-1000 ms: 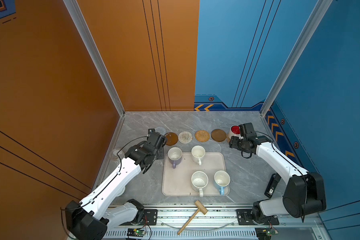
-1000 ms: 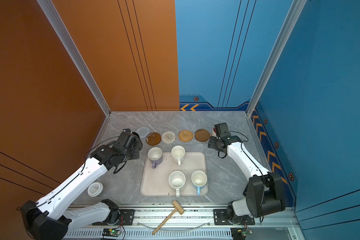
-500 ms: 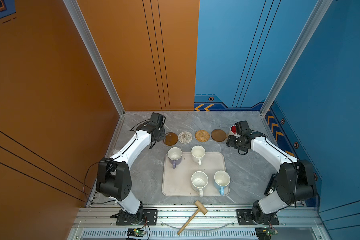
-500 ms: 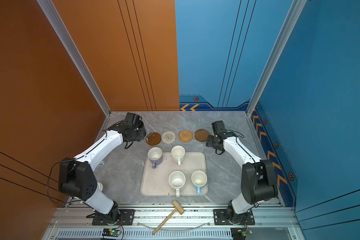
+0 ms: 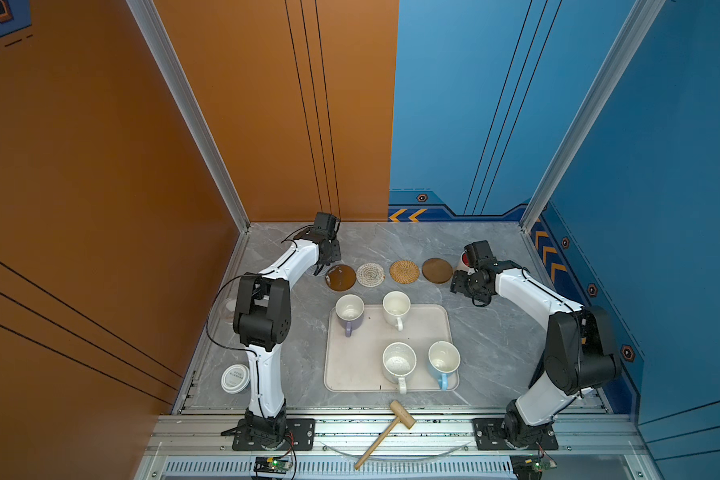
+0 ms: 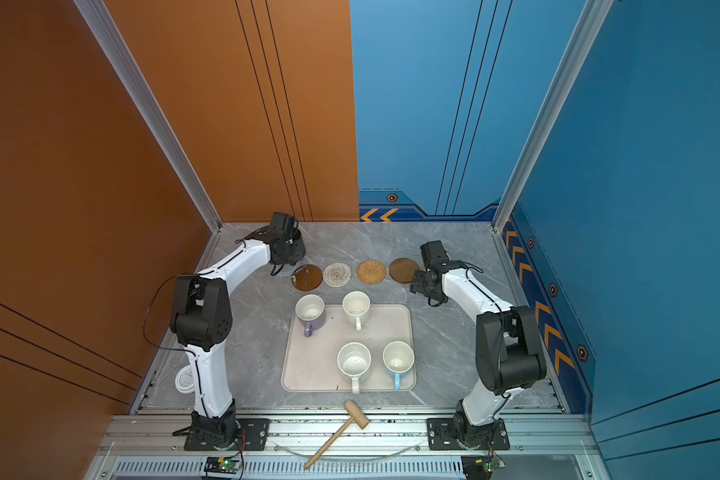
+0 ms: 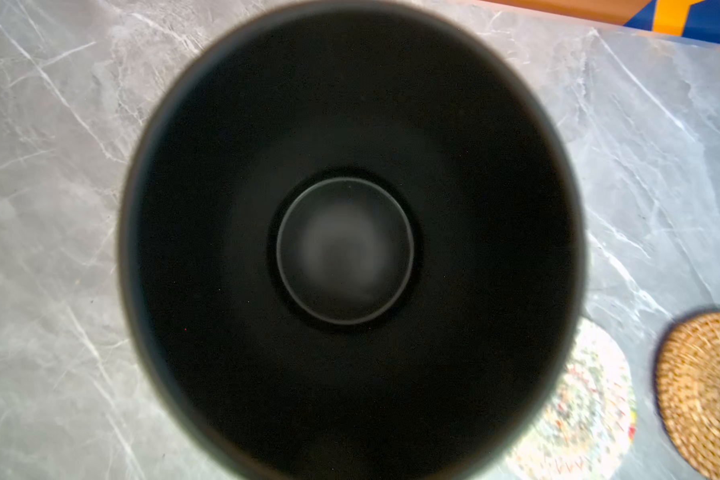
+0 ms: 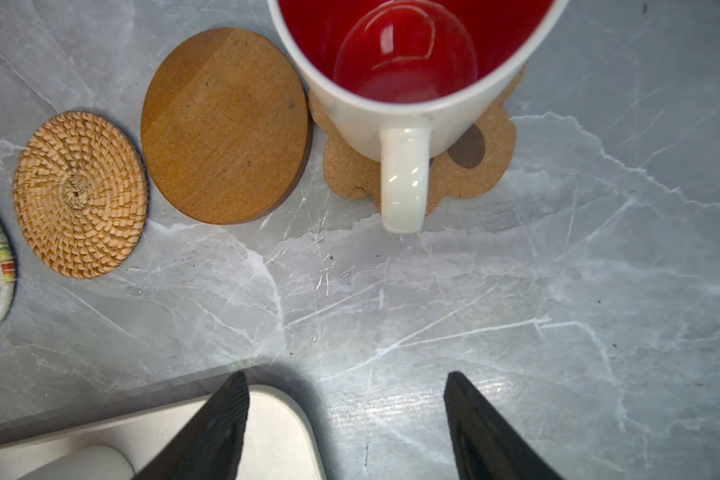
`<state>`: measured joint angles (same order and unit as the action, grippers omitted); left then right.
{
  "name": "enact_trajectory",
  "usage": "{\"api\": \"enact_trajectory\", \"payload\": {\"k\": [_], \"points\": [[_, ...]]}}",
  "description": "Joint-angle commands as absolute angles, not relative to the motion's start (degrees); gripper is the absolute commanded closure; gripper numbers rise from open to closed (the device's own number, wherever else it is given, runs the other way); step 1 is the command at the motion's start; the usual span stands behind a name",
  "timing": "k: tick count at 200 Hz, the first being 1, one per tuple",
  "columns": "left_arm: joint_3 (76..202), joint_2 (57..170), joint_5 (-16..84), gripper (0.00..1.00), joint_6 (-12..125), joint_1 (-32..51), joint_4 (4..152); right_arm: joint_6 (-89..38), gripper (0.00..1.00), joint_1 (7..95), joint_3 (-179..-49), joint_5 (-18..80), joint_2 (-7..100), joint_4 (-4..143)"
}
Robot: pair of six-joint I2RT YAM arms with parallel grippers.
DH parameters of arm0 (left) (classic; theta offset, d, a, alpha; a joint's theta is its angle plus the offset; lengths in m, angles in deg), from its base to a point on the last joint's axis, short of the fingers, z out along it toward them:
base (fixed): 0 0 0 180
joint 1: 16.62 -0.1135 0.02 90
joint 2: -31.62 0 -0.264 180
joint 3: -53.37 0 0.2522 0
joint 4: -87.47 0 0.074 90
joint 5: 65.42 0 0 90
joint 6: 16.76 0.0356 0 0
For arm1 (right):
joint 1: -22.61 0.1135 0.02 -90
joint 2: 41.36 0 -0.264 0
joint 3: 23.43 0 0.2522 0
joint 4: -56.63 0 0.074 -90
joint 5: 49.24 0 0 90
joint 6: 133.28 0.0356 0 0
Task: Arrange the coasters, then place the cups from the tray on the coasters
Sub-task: 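Lift the black mug off the tray with the left gripper, then carry the black mug toward the pale blue knitted coaster with left gripper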
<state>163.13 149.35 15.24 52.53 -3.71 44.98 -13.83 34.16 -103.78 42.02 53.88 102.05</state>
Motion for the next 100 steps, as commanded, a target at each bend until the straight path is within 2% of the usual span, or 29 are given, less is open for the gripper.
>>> {"api": "enact_trajectory", "payload": {"k": [1,100], "points": [[166.8,149.4,13.8,1.0,53.5,-4.7,49.5,-12.5,0.27,33.9,-104.9,42.4,54.3,102.2],[164.8,152.7,14.1,1.0,51.3,-6.3,51.7,-11.9,0.27,34.5,-104.5,42.5,55.0,102.3]]}}
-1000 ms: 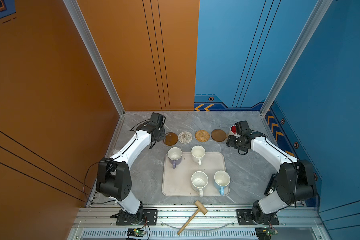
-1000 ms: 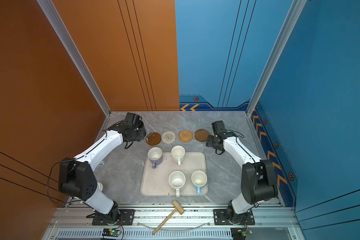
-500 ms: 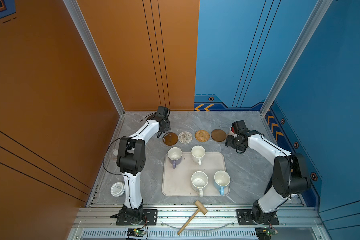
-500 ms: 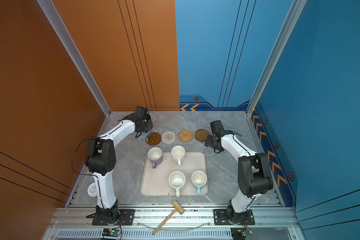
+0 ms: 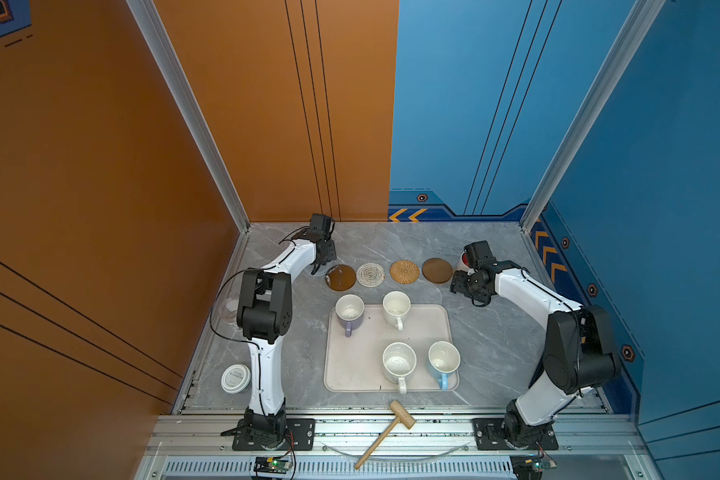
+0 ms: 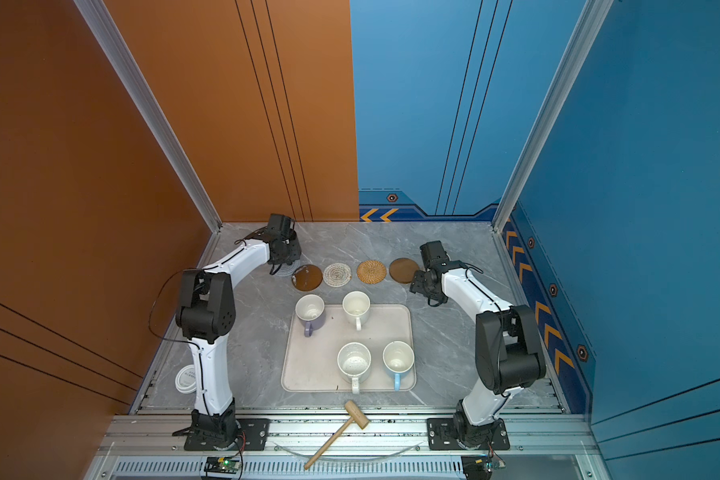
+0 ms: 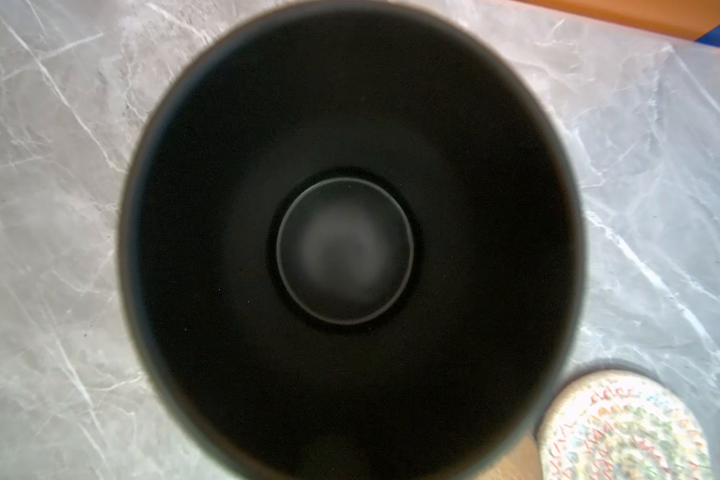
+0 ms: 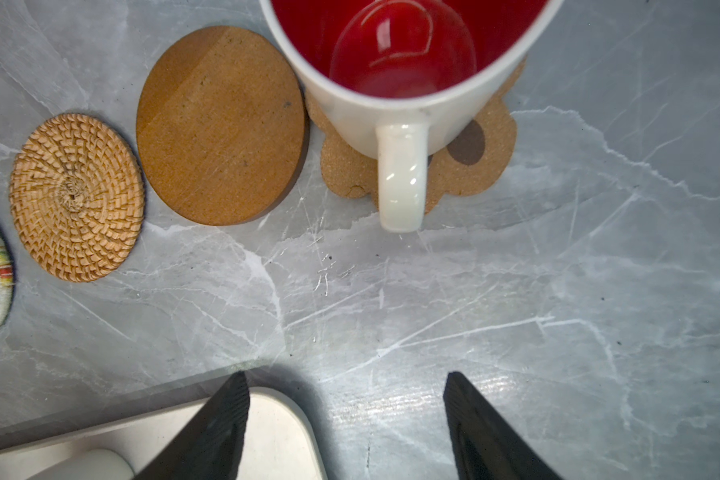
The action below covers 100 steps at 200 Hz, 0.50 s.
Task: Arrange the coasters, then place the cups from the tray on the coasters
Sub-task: 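Carry the black mug toward the pale blue knitted coaster with left gripper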
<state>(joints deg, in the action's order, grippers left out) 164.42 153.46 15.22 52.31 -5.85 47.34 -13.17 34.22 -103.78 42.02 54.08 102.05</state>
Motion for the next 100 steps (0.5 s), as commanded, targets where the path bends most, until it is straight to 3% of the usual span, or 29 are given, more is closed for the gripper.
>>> {"api": "enact_trajectory", "payload": {"k": [1,100], "points": [[164.7,152.7,14.1,1.0,51.3,-6.3,51.8,-11.9,0.27,34.6,-104.5,42.5,55.0,102.3],[153.9,149.4,12.9,1.0,49.2,-6.5,54.3,-11.9,0.27,35.4,-104.6,42.4,55.5,102.4]]}}
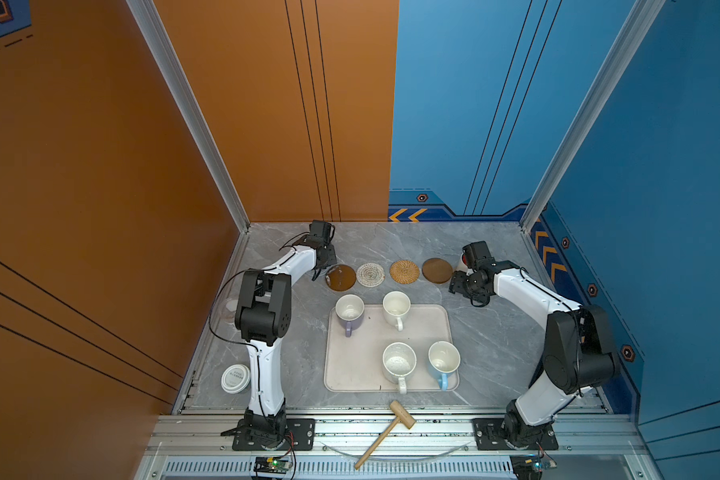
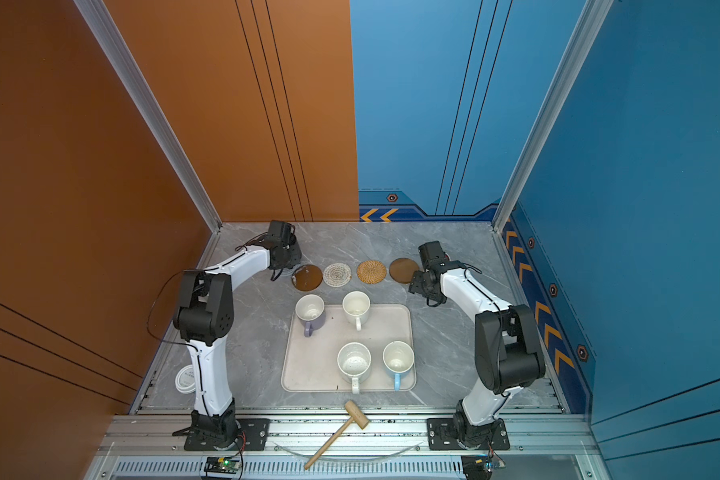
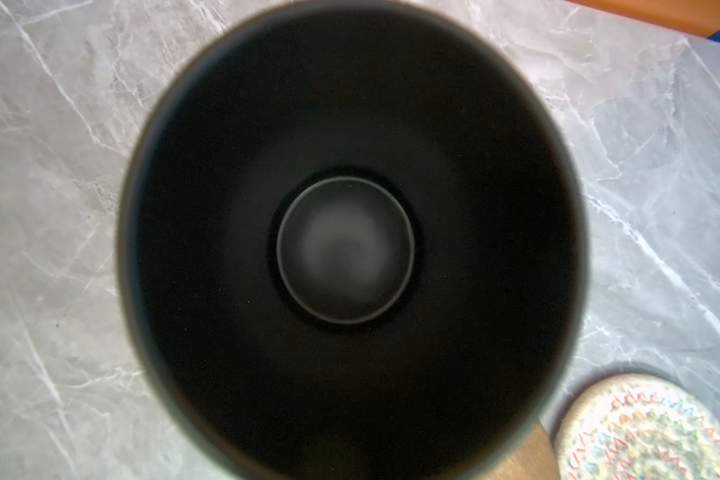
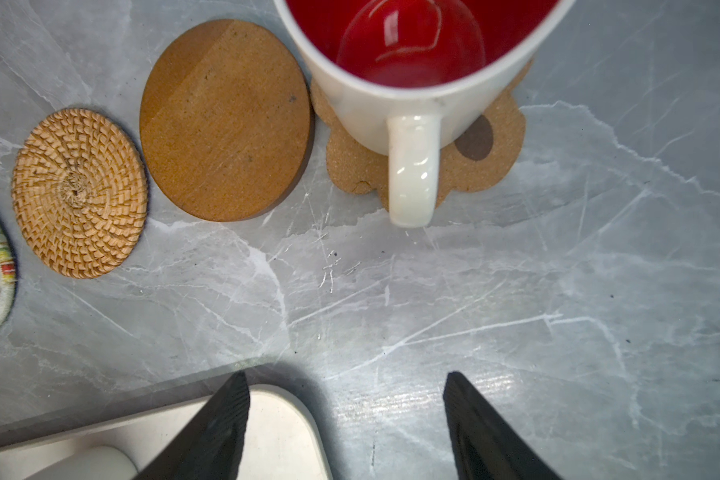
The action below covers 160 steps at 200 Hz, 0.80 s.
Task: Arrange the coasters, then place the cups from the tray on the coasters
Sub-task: 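Carry the black mug toward the pale blue knitted coaster with left gripper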
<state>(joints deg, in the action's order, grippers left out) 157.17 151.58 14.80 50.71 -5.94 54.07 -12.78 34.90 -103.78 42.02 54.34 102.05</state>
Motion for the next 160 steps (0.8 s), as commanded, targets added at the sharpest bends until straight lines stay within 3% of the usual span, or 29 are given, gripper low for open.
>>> {"api": "enact_trajectory", "payload": {"k": [1,86,160], "points": [[153.8,149.3,12.9,1.0,49.2,-6.5,54.4,-11.9,0.27,35.4,-104.6,42.4,55.5,102.4],[143.5,143.7,12.2,1.0,47.4,-6.4,57.1,-11.9,0.27,36.5,-104.8,42.3,55.6,102.3],[144.5,139.1,11.4,1.0,47.8,-5.9,58.5,-11.7,0.27,36.9,-103.8,42.8,54.0,102.3]]}}
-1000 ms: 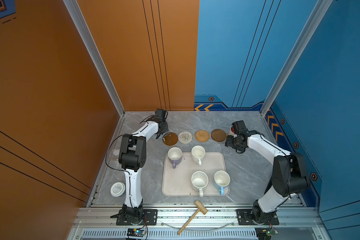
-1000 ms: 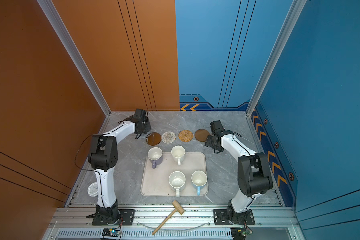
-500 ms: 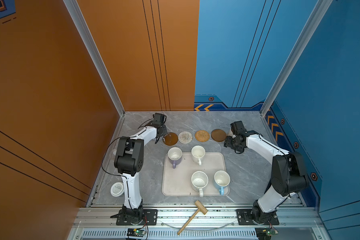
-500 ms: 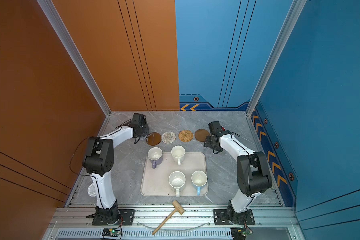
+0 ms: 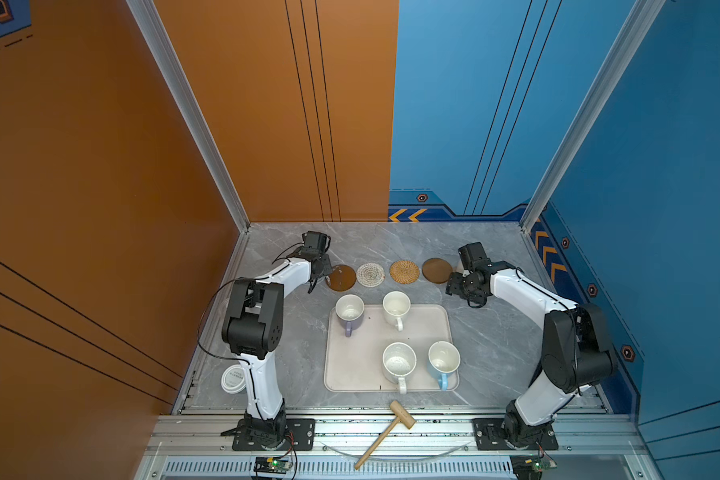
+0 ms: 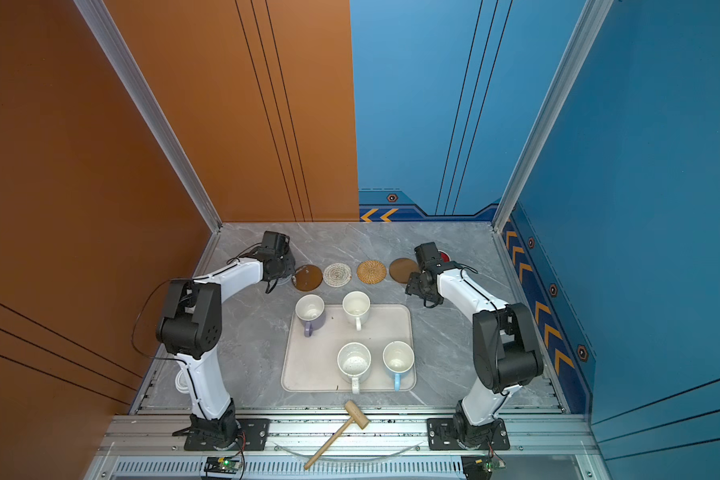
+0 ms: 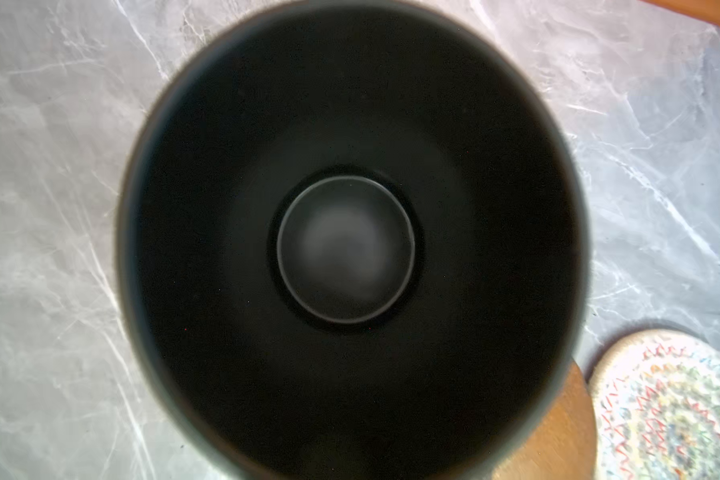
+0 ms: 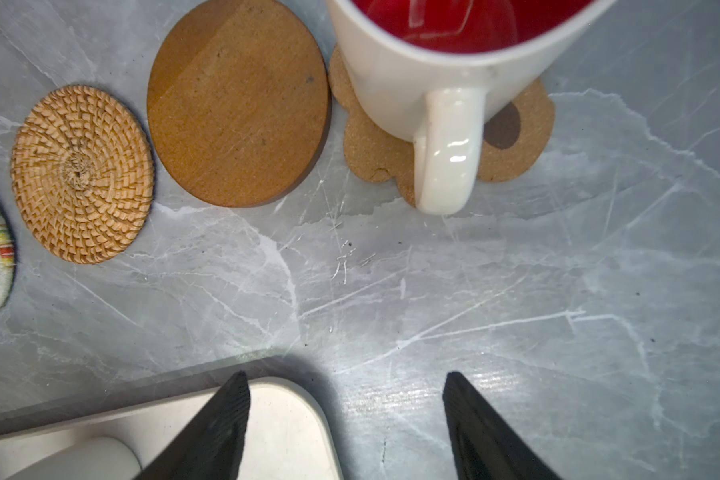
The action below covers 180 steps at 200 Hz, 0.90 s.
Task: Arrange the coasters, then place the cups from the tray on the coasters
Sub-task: 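Carry the black mug toward the pale blue knitted coaster with left gripper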
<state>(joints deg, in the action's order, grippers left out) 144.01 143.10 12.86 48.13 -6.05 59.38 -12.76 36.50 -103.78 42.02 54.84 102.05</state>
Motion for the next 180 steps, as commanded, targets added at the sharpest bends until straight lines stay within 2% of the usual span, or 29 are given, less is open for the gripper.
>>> {"api": "enact_trajectory", "payload": {"k": [1,101,180], "points": [[144.5,139.0,11.3,1.0,47.9,-5.9,58.5,-11.6,0.28,36.9,-103.8,42.7,54.0,102.3],[138.2,133.5,9.7,1.0,47.7,-5.7,58.2,-11.7,0.27,37.2,-102.9,42.6,53.9,101.8],[138.4,136.0,9.3,1.0,47.9,-5.8,59.7,-11.5,0.28,37.2,-102.5,42.8,53.7,101.8]]}}
